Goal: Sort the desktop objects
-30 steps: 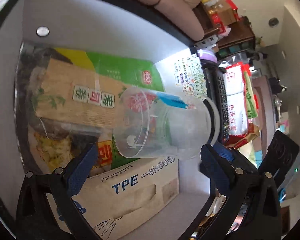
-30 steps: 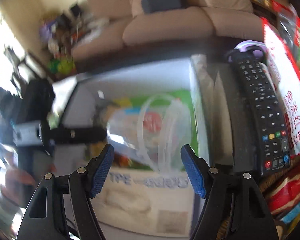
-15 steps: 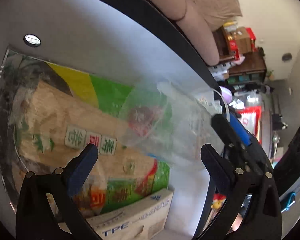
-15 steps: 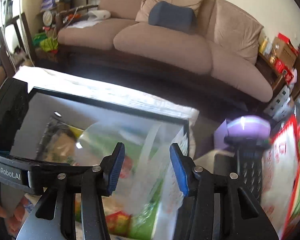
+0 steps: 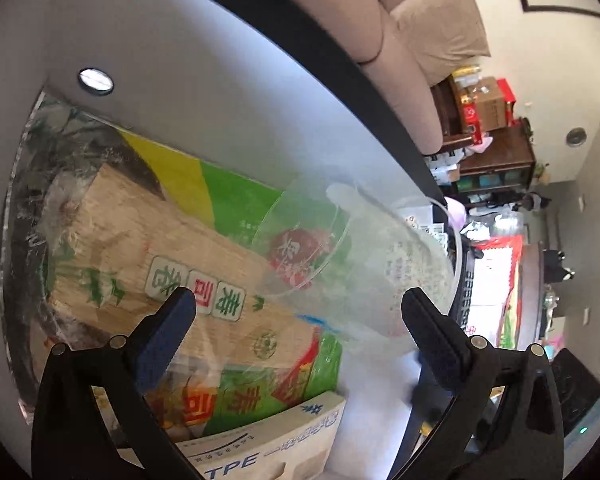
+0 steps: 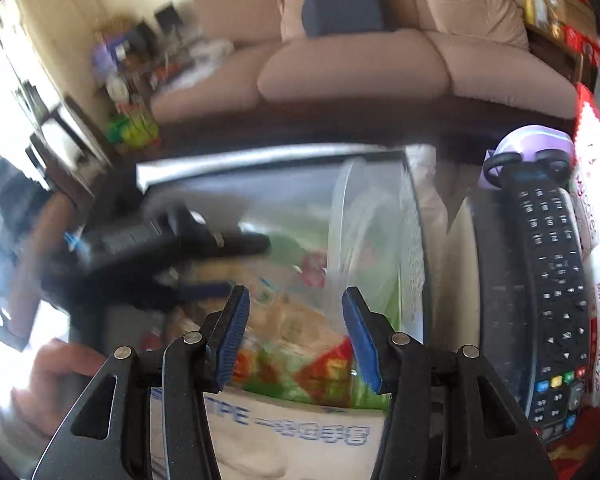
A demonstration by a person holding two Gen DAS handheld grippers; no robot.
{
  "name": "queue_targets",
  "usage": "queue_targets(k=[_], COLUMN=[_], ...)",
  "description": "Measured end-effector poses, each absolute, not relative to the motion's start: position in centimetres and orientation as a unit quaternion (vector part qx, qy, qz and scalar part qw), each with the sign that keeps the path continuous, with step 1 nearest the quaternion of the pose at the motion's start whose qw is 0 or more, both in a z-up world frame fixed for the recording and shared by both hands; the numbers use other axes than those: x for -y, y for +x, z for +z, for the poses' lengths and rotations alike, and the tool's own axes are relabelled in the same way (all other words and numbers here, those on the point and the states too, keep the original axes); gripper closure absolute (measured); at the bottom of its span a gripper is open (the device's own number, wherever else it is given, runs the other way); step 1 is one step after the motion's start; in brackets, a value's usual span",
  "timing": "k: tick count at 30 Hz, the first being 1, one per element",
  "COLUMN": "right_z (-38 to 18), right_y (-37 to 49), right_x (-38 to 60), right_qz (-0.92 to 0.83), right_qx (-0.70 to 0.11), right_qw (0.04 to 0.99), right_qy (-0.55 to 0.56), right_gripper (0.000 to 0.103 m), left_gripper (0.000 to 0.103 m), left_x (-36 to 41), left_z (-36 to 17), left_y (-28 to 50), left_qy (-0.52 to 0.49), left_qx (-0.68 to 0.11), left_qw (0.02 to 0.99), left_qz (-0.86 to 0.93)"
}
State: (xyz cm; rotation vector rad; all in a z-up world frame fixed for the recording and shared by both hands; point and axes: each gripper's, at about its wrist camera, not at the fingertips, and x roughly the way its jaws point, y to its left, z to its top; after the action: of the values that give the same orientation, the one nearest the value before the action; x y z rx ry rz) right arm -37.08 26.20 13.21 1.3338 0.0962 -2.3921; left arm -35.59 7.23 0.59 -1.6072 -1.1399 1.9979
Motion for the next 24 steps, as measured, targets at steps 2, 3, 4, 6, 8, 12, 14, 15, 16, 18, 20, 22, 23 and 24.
queue_targets(k=[2, 3, 4, 6, 8, 12, 14, 15, 16, 18, 20, 22, 23, 24], right_z=[12.9, 13.0, 13.3, 13.2, 13.2, 13.9, 14.2, 14.7, 15.3, 15.8, 15.9, 16.2, 16.3, 16.5], right_y=[-37.4, -37.6, -37.7, -37.7, -37.7, -37.0, -36.7, -36.3, -36.2, -35.5, -34.4, -33.3, -32.7, -32.2], right_x=[-25.8, -26.2, -26.8, -28.2, -28.5, -28.8, -29.1, -29.2, -29.4, -29.3, -29.3, -29.1, -29.0, -28.8], right_qz=[-0.865, -0.871, -0.876, -0.878, -0.881, -0.890, -0.887, -0.886, -0.885, -0.883, -0.880, -0.878, -0.877, -0.876], right_qx=[-0.098, -0.110, -0.105, -0.072, -0.057, -0.012, 0.015, 0.016, 0.013, 0.010, 0.011, 0.016, 0.021, 0.027], right_qw=[0.147, 0.133, 0.130, 0.136, 0.142, 0.155, 0.166, 0.169, 0.171, 0.172, 0.175, 0.173, 0.175, 0.177], right_qy=[0.469, 0.460, 0.453, 0.453, 0.448, 0.428, 0.431, 0.431, 0.433, 0.437, 0.442, 0.445, 0.447, 0.447], right_gripper=[0.061, 0.065, 0.072, 0.080, 0.079, 0.073, 0.069, 0.066, 0.060, 0.052, 0.050, 0.048, 0.047, 0.045], left_gripper=[0.000, 0.000, 0.000, 0.000, 0.000, 0.000, 0.000, 0.000, 0.000, 0.000, 0.000, 0.000, 0.000, 0.000], left_x=[-7.9, -8.1, -8.7, -9.9, -11.3, -11.9, -11.6, -11.6, -11.5, -10.8, -9.9, -9.2, -8.6, -8.1], left_z=[0.6, 0.5, 0.5, 0.3, 0.1, 1.1, 0.9, 0.8, 0.8, 1.0, 1.8, 3.2, 4.2, 5.2], left_y=[-36.2, -36.4, -36.4, -36.4, -36.4, -36.9, -37.3, -37.3, -37.3, -36.8, -35.8, -34.4, -33.5, -32.9], left_qy=[-0.570, -0.572, -0.575, -0.579, -0.590, -0.581, -0.586, -0.590, -0.596, -0.602, -0.603, -0.599, -0.594, -0.588], left_qx=[0.405, 0.403, 0.399, 0.393, 0.384, 0.362, 0.379, 0.385, 0.386, 0.379, 0.372, 0.358, 0.350, 0.339], left_qw=[0.180, 0.184, 0.190, 0.211, 0.222, 0.210, 0.210, 0.210, 0.209, 0.202, 0.204, 0.209, 0.217, 0.222], left_qz=[0.692, 0.690, 0.688, 0.682, 0.675, 0.698, 0.684, 0.678, 0.673, 0.673, 0.676, 0.685, 0.692, 0.699])
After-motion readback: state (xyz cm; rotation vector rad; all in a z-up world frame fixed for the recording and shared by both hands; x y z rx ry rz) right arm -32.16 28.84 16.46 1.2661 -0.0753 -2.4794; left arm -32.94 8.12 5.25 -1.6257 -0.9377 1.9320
